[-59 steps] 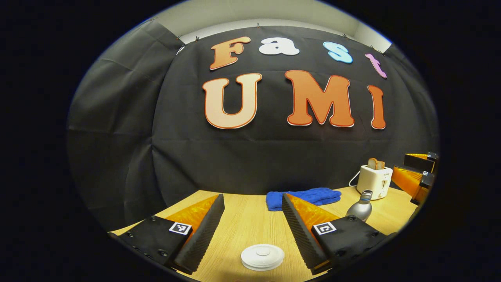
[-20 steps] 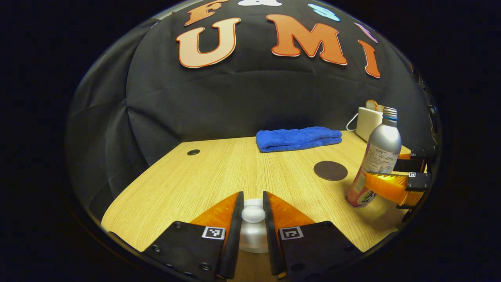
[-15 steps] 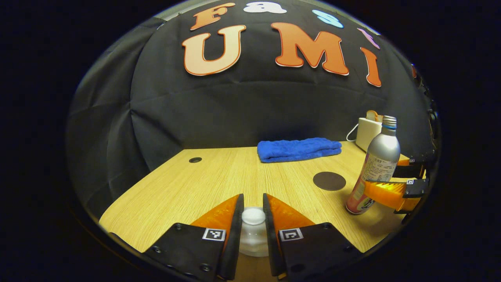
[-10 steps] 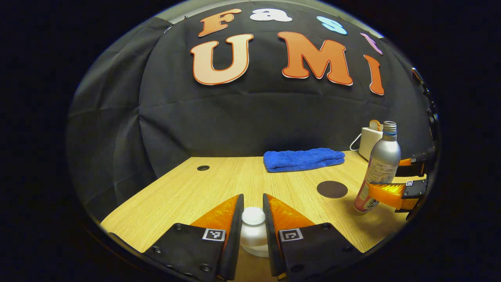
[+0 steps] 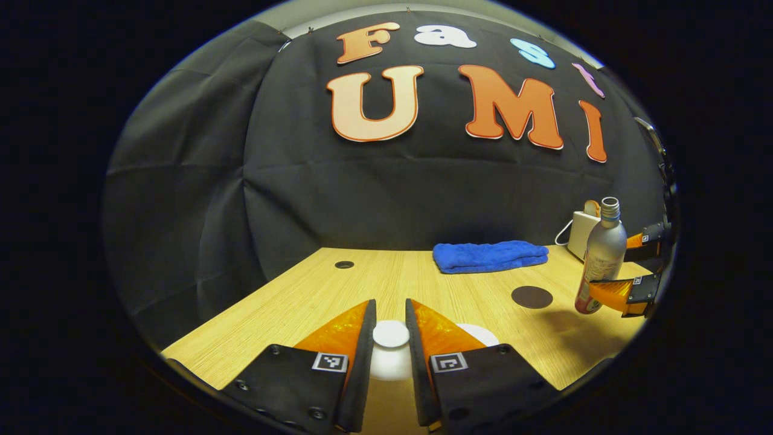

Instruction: Open the teacup lid with one hand, grasp the water bottle and pour water into the teacup with the other hand; after pouring, place the water bottle on the coaster and then close the teacup lid.

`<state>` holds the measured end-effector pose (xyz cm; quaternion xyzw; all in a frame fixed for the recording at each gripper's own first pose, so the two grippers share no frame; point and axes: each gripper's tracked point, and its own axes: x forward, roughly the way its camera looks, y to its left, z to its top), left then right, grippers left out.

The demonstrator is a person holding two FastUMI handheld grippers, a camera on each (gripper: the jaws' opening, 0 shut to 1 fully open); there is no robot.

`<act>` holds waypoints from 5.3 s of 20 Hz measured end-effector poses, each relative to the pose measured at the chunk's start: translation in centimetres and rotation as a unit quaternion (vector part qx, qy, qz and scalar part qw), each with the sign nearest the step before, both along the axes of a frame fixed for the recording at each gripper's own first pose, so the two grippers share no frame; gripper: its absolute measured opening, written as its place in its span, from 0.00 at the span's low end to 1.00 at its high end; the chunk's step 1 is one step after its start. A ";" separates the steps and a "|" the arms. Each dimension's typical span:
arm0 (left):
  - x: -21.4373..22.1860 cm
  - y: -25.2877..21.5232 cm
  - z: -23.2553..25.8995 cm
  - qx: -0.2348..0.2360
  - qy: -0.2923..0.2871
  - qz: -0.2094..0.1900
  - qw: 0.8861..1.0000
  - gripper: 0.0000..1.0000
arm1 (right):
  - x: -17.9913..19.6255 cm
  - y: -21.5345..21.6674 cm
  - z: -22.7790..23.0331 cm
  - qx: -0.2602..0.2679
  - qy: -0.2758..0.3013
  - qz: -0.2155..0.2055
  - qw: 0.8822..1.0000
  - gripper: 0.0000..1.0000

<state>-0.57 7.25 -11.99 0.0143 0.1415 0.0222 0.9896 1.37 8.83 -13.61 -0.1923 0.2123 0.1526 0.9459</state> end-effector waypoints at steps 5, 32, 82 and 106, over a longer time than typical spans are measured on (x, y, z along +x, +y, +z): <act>-1.0 2.6 0.8 0.001 -0.010 0.017 1.000 0.36 | 0.4 1.5 -0.2 -0.077 -0.005 0.048 0.996 0.77; -1.8 6.3 2.1 0.010 -0.018 0.039 0.999 0.33 | 3.8 4.7 2.8 -0.394 -0.139 0.166 0.893 0.77; -2.7 8.0 -0.9 -0.012 0.010 0.062 0.998 0.36 | 3.7 6.1 6.1 -0.585 -0.471 0.114 0.651 0.77; -2.7 6.1 0.6 -0.008 -0.023 0.040 0.999 0.35 | 1.9 9.7 -3.5 -0.522 -0.409 0.182 0.726 0.77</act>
